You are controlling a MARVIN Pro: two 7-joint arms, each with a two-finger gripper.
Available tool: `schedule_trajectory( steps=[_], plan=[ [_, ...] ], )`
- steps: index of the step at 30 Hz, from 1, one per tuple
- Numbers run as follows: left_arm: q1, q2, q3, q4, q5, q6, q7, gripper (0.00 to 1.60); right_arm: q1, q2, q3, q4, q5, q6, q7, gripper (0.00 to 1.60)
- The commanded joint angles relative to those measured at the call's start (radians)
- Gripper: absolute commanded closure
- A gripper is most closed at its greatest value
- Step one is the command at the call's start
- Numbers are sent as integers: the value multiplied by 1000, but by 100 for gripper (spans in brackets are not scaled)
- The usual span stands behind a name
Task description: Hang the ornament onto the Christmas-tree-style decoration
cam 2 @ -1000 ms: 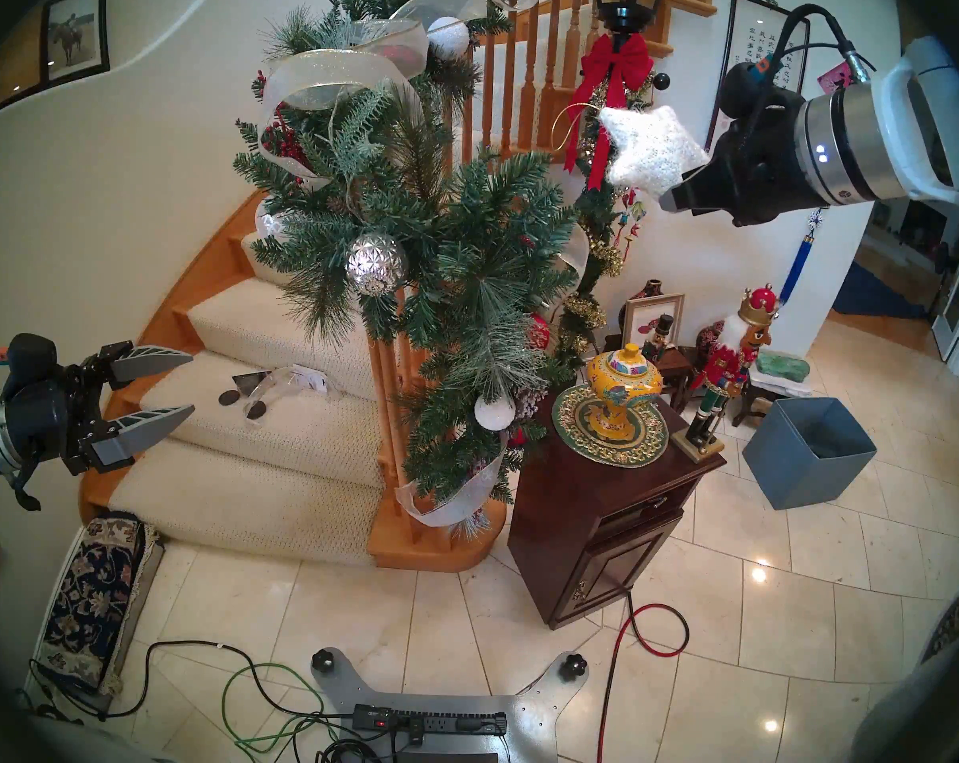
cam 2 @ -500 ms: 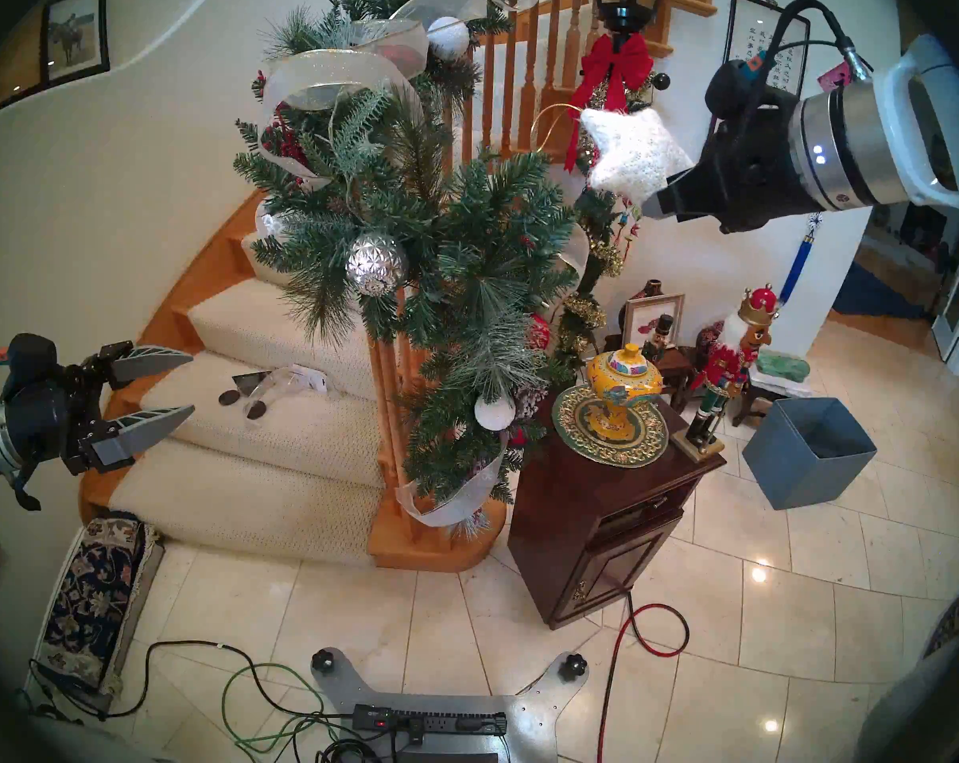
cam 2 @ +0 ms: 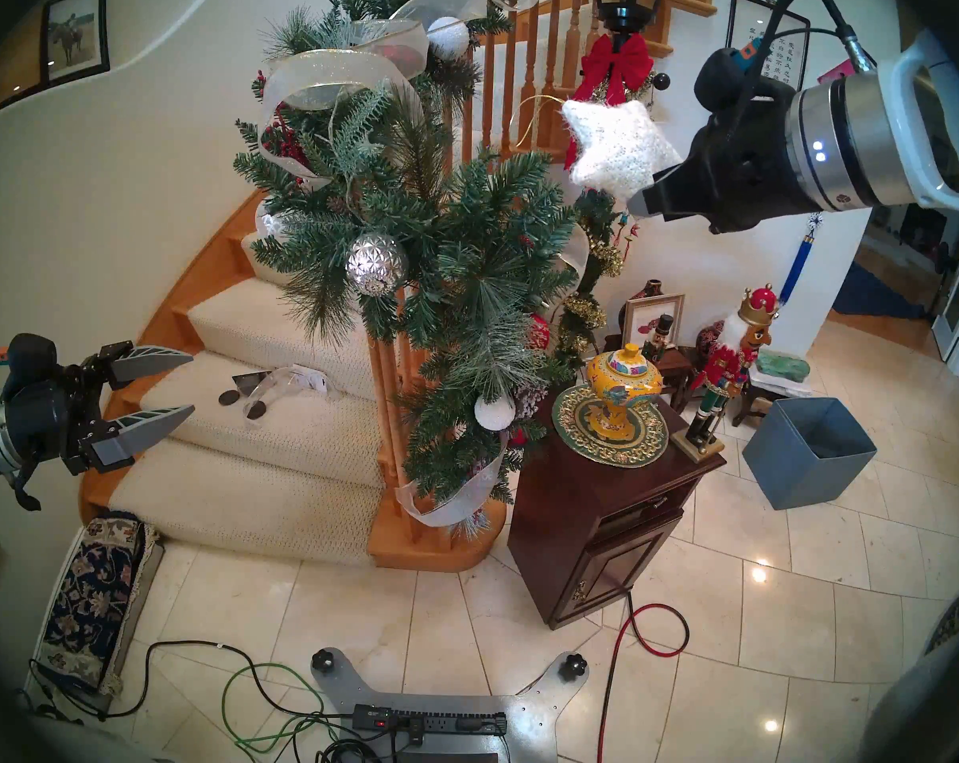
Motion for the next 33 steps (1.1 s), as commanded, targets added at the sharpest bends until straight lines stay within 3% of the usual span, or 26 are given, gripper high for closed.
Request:
schedule_trajectory(
  steps=[1,21,33],
  plan=[
    [-1,-1,-1,-2,-1,0,0,0,51,-1,-22,-16,21,-41,-36,160],
    [-1,-1,-1,-2,-1,0,0,0,168,-1,-109,-86,83,-168,-124,160],
    [-1,-1,-1,-2,-2,0,0,0,226,-1,-190,-114,81,-257,-141,160]
  ],
)
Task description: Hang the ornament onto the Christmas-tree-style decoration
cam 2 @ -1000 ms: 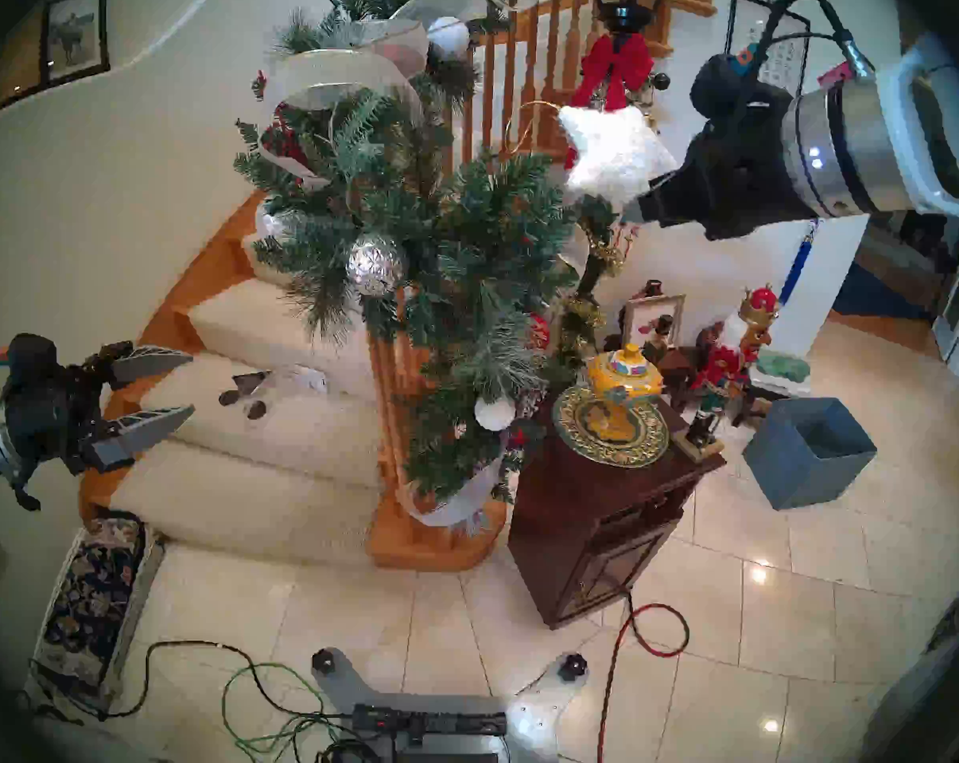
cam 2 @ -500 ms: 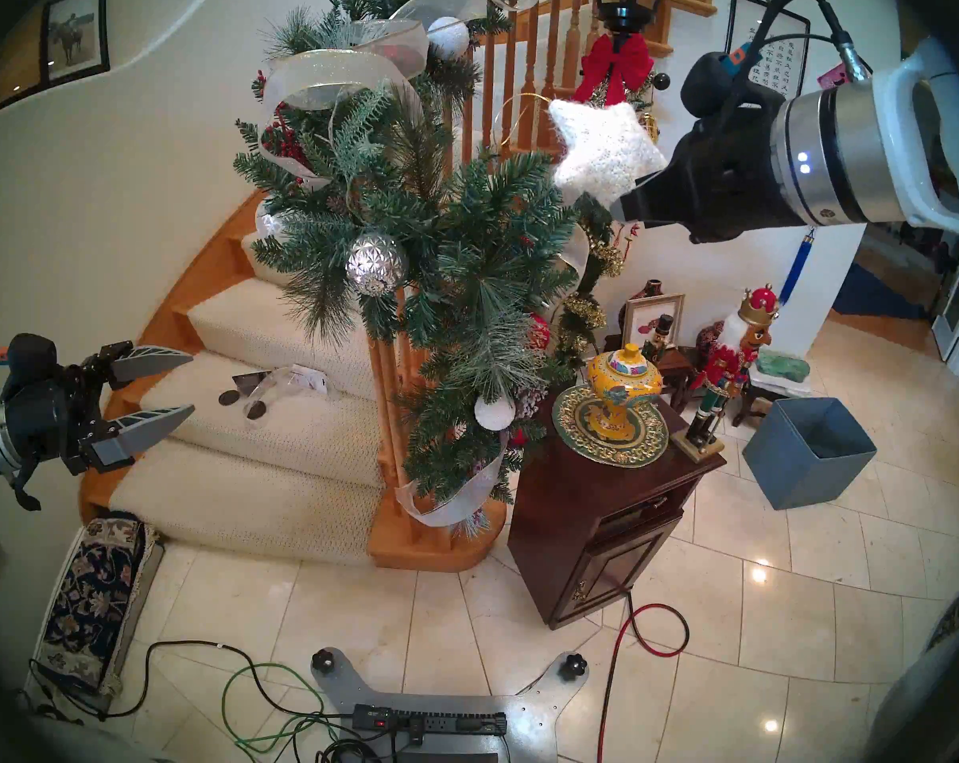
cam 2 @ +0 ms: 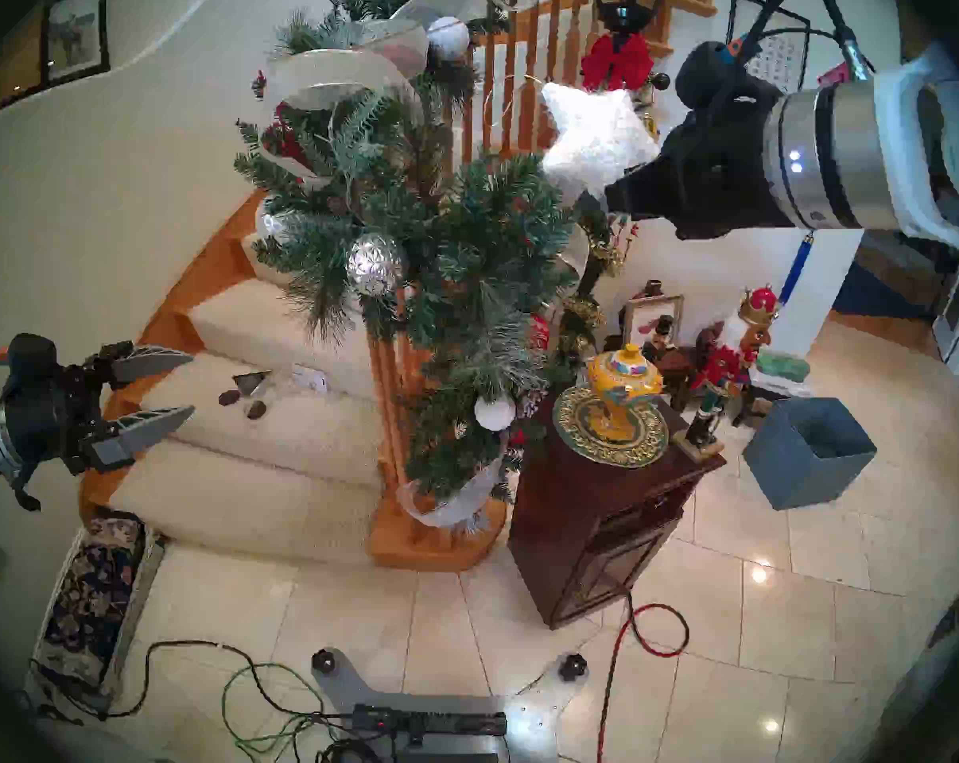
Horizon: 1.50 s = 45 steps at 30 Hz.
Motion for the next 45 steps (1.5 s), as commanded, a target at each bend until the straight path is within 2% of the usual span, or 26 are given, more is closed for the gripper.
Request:
schedule_trajectory(
  steps=[1,8,16,23,37,45],
  plan=[
    [-1,-1,-1,-2,-2,0,0,0,60,0,-32,2,-23,-62,-4,160],
    [-1,-1,-1,-2,-2,0,0,0,79,0,-90,2,-51,-97,14,160],
    [-1,-1,-1,-2,-2,0,0,0,108,-6,-178,2,-100,-130,78,160],
    [-1,-2,-1,-2,-2,0,0,0,138,-61,-264,2,-147,-186,167,160],
    [-1,-2,-1,-2,-2,0,0,0,233,-219,-453,2,-206,-346,357,160],
    [-1,-2,-1,-2,-2,0,0,0,260,-263,-530,2,-241,-405,434,160]
  ],
)
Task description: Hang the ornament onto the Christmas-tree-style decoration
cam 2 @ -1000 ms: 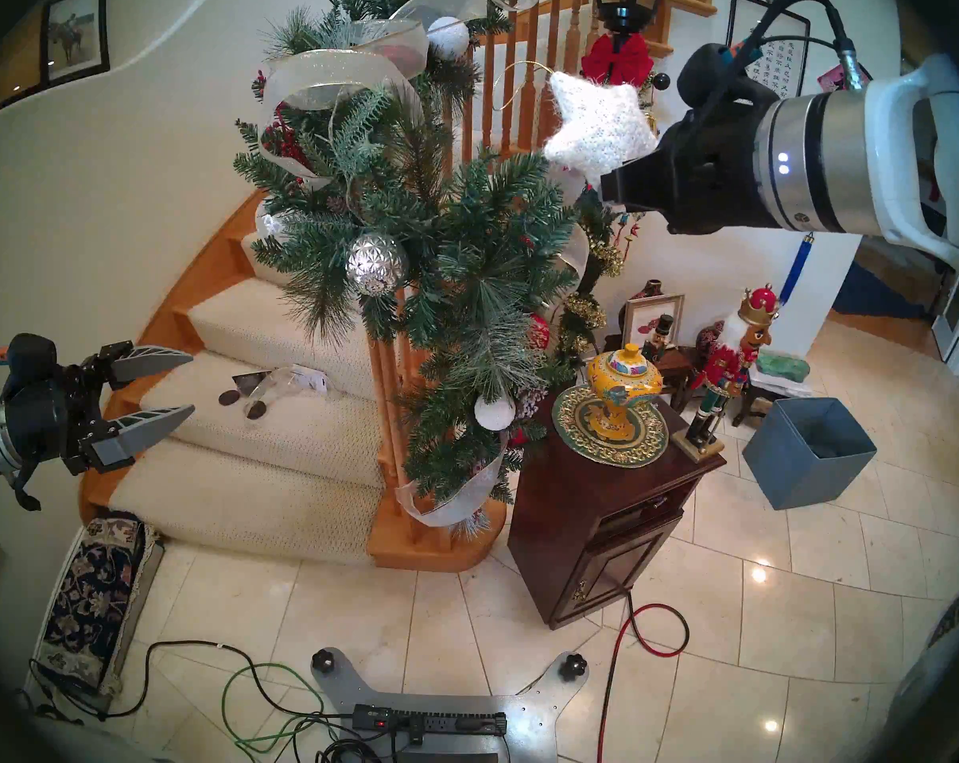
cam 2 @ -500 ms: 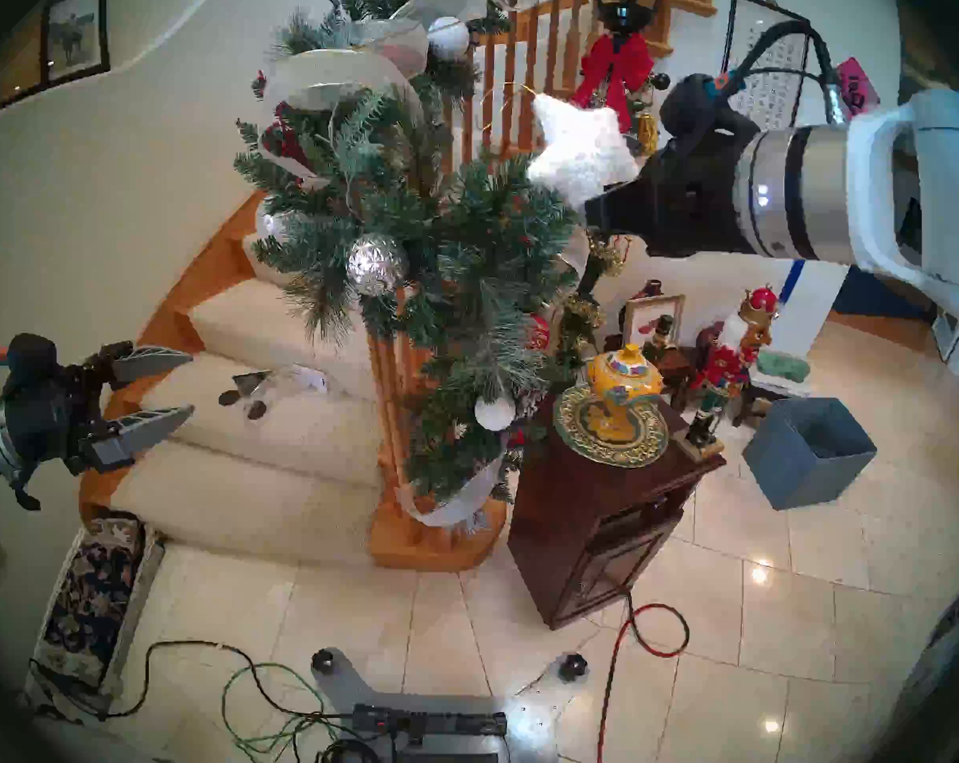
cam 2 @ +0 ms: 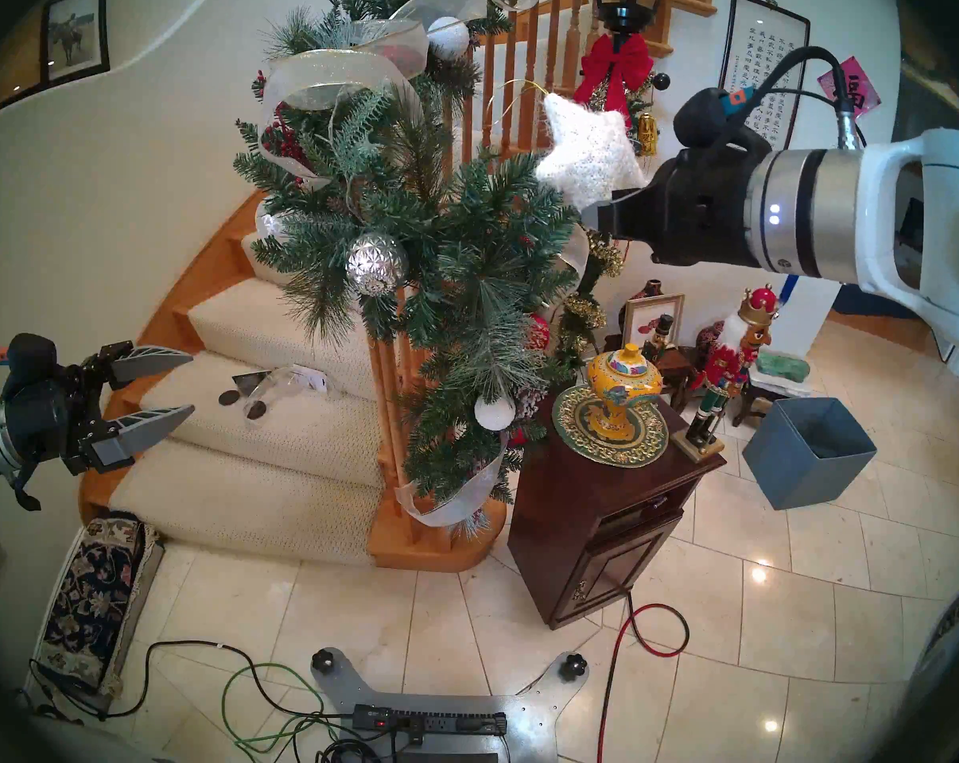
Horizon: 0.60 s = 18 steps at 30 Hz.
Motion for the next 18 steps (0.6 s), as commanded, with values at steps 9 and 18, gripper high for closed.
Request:
schedule_trajectory(
  steps=[9,18],
  plan=[
    [-1,-2,-1,-2,-2,0,0,0,67,-75,-74,3,-50,-83,90,160],
    [-1,-2,-1,-2,-2,0,0,0,75,-80,-97,3,-59,-95,114,160]
  ],
)
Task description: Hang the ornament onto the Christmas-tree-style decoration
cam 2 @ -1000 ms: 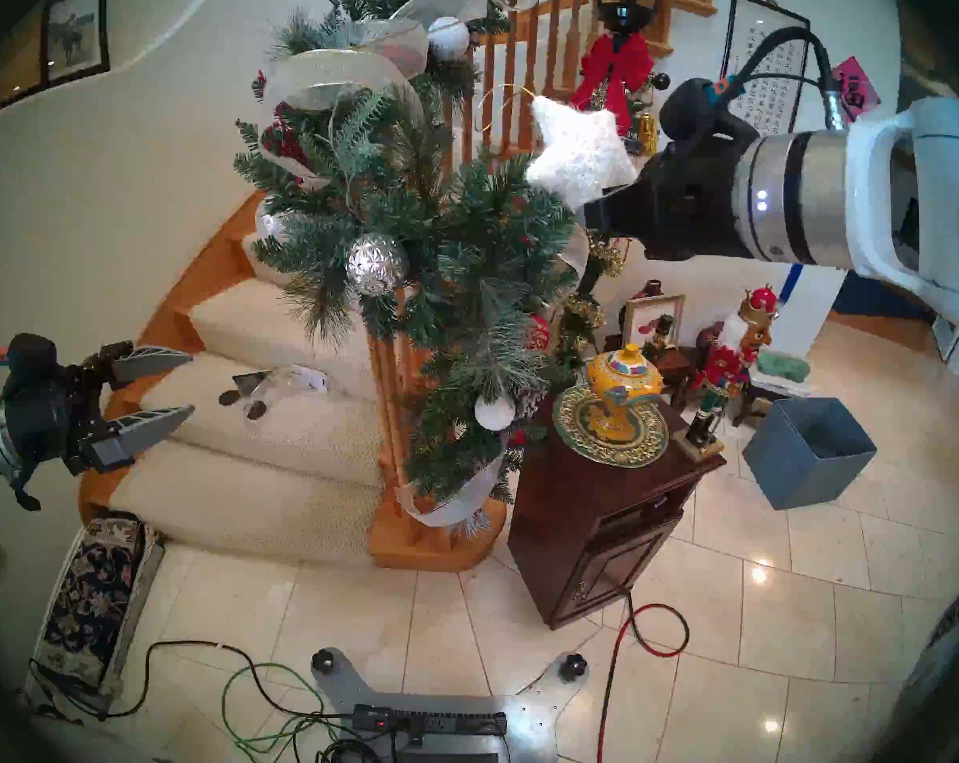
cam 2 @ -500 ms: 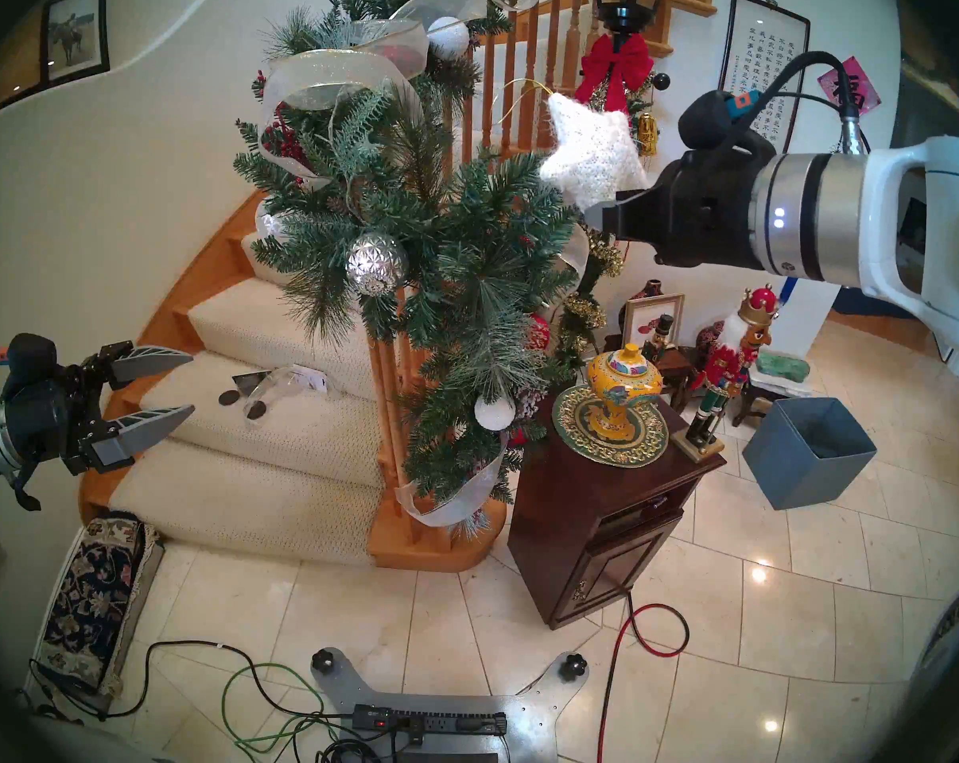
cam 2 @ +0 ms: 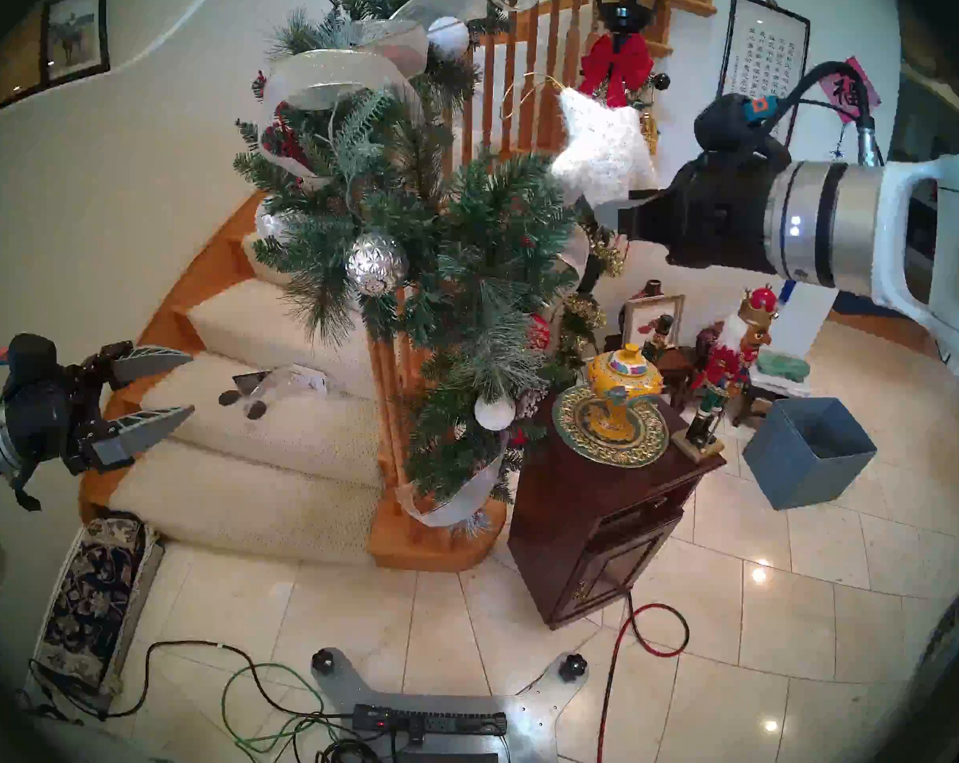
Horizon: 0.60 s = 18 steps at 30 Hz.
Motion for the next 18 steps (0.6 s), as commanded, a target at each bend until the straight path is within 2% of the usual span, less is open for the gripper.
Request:
schedule_trajectory(
  steps=[1,18],
  plan=[
    [-1,-2,-1,-2,-2,0,0,0,20,-5,5,3,-10,-19,13,160],
    [-1,-2,-1,-2,-2,0,0,0,-47,103,73,3,-22,37,-60,160]
  ],
)
